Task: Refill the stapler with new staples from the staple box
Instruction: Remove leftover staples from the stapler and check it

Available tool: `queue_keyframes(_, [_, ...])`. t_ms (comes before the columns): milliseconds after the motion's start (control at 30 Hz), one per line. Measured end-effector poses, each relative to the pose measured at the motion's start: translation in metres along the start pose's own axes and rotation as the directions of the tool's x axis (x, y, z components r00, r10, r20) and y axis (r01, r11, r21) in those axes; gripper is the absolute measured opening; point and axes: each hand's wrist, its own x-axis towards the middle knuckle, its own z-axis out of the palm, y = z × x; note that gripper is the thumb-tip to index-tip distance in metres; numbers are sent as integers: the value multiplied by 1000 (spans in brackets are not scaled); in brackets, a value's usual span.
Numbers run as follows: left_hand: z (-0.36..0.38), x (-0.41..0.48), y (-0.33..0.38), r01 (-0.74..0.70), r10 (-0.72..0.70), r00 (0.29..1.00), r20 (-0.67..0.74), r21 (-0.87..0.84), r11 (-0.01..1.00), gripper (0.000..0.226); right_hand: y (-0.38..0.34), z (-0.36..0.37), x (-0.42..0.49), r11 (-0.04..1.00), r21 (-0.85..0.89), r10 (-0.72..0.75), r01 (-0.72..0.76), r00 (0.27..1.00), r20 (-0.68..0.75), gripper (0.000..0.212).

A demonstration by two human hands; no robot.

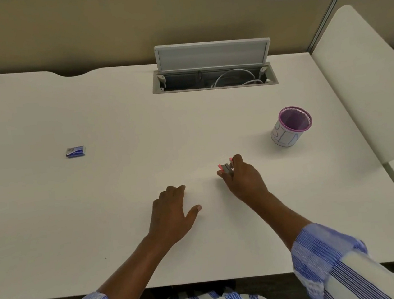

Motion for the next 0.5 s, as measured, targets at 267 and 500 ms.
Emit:
queue_keyframes(267, [7, 11, -22, -88, 93, 996, -14, 210, 974, 71, -9, 8, 35, 910, -415, -28, 15, 999, -25, 59])
queue_keyframes(500, [7, 15, -34, -162, 166, 986, 10, 265, 950, 63, -16, 12, 53, 931, -356, 66, -74, 997, -35, 58])
